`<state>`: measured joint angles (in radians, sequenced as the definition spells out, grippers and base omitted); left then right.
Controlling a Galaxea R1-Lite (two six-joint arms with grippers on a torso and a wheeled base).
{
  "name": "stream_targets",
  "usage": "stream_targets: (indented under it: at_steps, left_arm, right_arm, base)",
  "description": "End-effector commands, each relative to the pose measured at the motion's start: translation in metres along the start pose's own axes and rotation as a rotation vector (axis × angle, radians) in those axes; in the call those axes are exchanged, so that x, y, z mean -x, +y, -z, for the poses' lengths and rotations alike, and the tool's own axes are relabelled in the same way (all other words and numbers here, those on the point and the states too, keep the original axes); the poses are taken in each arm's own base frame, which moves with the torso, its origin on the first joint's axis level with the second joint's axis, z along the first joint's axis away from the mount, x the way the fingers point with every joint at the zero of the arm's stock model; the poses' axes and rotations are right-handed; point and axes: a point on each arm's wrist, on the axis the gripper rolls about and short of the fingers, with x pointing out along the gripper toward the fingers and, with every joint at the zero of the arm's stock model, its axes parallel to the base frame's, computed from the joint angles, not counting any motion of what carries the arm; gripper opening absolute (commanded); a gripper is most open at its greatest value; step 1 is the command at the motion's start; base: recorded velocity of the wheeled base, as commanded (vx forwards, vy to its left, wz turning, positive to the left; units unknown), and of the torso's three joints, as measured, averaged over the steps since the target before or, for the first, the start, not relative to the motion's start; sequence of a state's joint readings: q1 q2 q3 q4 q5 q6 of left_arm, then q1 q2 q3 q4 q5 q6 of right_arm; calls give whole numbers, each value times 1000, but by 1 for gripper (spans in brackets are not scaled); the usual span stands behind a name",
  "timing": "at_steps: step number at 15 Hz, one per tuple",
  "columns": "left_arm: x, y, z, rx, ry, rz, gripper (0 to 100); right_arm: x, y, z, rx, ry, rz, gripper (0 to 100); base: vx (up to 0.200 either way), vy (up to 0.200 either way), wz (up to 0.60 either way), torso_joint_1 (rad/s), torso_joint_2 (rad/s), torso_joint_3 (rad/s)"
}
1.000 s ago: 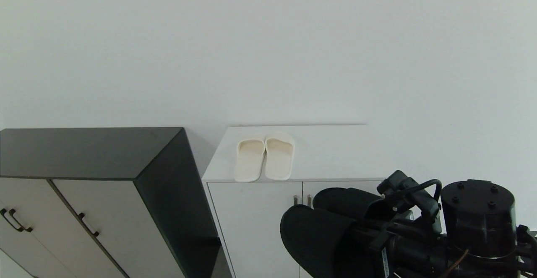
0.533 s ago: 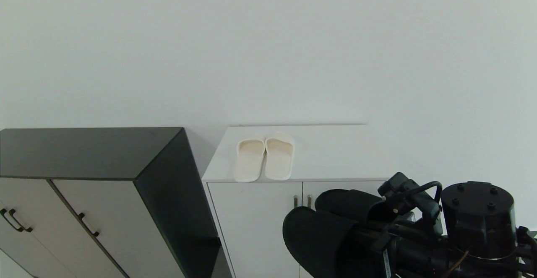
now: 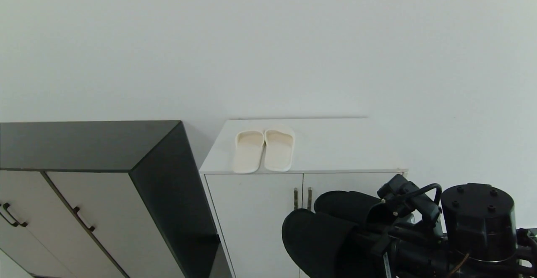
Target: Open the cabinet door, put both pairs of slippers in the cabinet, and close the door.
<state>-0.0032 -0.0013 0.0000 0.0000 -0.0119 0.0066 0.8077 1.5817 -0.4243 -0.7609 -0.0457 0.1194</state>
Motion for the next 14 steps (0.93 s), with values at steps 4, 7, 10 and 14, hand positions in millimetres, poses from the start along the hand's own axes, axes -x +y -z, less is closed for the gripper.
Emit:
stream_targets:
  at_steps: [4, 7, 10, 14]
  left_arm:
    - [0, 0, 0, -1, 3, 2, 0]
    - [0, 0, 0, 5, 3, 2, 100]
    - [0, 0, 0, 4, 3, 2, 100]
    - [0, 0, 0, 4, 3, 2, 100]
  right_arm:
    - [0, 0, 1, 2, 4, 0, 0]
    - [-1, 4, 3, 7, 15, -14, 0]
    - [-2, 5, 4, 5, 13, -28, 0]
    - [-5, 5, 7, 10, 23, -32, 0]
  base:
    - [0, 0, 0, -166, 390, 215]
    - [0, 0, 0, -212, 517, 295]
    - [0, 0, 0, -230, 556, 317]
    - [0, 0, 0, -215, 532, 311]
